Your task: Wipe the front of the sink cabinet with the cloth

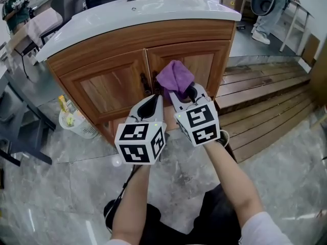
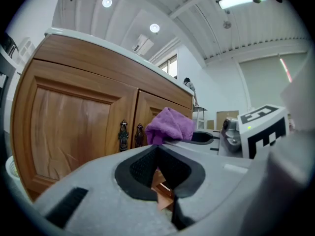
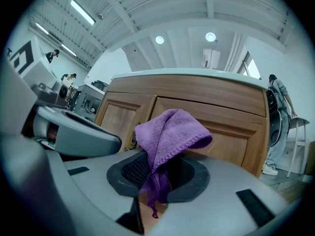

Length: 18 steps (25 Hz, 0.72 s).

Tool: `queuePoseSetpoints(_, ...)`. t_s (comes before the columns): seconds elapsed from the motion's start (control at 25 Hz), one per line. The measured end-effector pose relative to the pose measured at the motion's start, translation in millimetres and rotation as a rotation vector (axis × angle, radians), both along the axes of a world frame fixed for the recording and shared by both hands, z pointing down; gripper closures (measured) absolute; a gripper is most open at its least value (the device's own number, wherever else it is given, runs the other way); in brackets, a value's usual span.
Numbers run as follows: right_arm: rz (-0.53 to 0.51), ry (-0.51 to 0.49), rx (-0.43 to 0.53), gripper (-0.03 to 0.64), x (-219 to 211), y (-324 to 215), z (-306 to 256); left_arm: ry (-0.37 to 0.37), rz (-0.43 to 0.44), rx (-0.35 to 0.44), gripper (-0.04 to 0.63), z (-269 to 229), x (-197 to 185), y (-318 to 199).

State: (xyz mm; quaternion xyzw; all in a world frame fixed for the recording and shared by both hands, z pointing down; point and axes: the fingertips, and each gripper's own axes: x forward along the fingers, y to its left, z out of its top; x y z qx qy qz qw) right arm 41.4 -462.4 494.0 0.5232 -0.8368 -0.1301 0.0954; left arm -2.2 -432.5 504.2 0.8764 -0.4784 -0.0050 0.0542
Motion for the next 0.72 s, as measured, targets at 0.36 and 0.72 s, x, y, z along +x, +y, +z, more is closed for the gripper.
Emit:
queuePoseSetpoints(0.36,0.121,0.030,-0.001,0.540,56,-18,6,0.006,0.096,-0.008,0.589,6,38,-4)
queuePoseSetpoints(0.72,0.241,0.041,-0.030,0.540,110,-24,17,0.061,0.241,-0.039,0.589,12,90,-1)
